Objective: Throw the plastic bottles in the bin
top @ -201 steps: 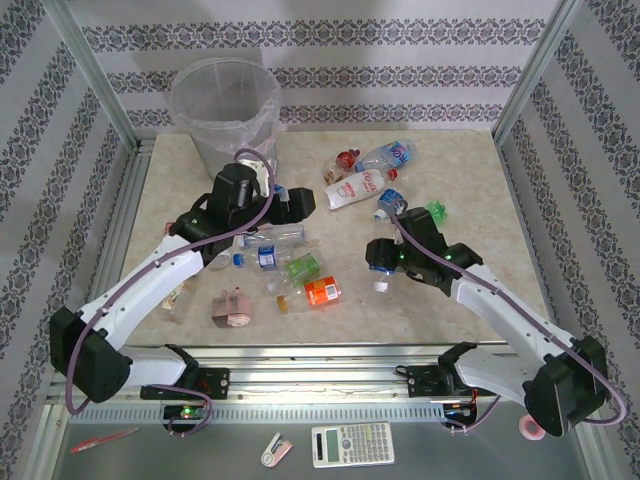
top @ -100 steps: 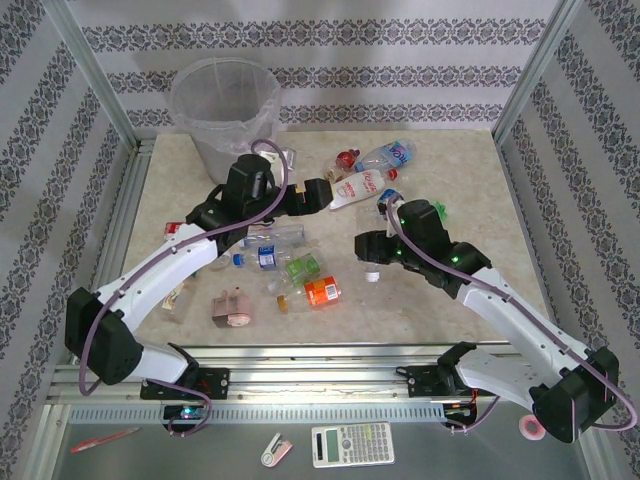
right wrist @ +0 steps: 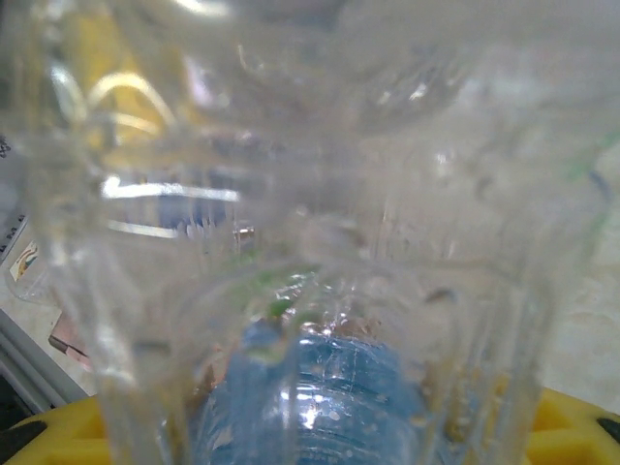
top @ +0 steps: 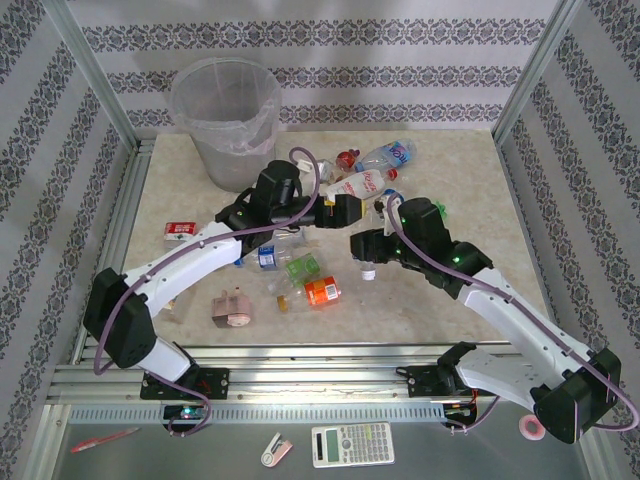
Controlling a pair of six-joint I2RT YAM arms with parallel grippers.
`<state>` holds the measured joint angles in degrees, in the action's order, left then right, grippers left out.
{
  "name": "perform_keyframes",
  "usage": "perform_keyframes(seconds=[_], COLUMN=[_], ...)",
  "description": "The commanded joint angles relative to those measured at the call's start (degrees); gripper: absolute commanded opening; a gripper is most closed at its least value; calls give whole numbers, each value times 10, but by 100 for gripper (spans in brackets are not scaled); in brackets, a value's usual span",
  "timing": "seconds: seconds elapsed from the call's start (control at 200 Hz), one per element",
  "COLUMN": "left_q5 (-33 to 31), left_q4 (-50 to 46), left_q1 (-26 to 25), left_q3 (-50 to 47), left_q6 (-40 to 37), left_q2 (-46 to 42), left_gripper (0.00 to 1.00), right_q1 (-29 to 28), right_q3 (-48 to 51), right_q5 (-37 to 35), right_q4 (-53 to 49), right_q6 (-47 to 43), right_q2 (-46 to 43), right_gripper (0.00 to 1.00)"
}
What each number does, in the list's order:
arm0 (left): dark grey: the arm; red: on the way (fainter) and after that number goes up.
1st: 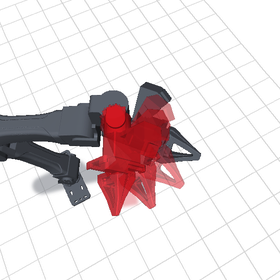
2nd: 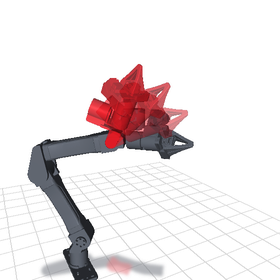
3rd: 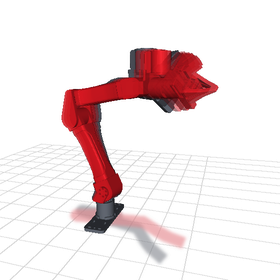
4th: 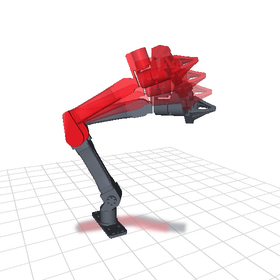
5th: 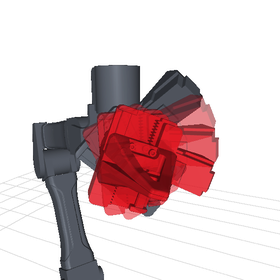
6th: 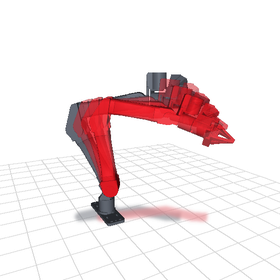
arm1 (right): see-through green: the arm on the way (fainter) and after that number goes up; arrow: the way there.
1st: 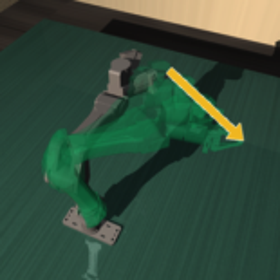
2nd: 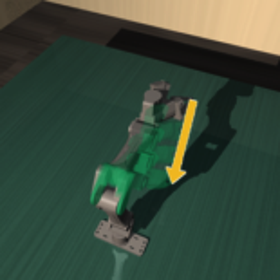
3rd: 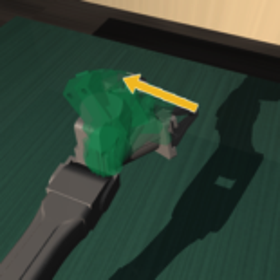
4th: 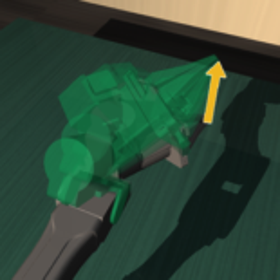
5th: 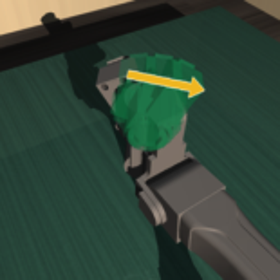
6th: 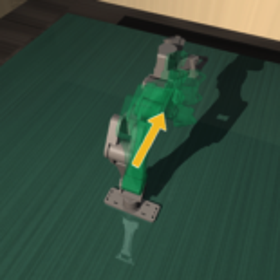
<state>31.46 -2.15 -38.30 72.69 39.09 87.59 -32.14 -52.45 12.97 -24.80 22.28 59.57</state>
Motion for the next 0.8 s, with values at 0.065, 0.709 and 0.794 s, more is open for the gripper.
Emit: perform_keyframes(seconds=[0.065, 0.709, 0.794], left_q5=[50, 64, 63], left_q4=[41, 56, 51], left_q1=[-9, -9, -9], left_q3=[20, 17, 20], left_q6=[4, 16, 13], left_q2=[14, 49, 50], left_gripper=[99, 85, 77], right_q1=[-6, -20, -21], right_q3=[-23, -32, -27], right_q5=[25, 63, 59], right_q4=[15, 26, 26], right_q6=[-9, -12, -10], right_q2=[8, 11, 7], right_gripper=[33, 35, 36])
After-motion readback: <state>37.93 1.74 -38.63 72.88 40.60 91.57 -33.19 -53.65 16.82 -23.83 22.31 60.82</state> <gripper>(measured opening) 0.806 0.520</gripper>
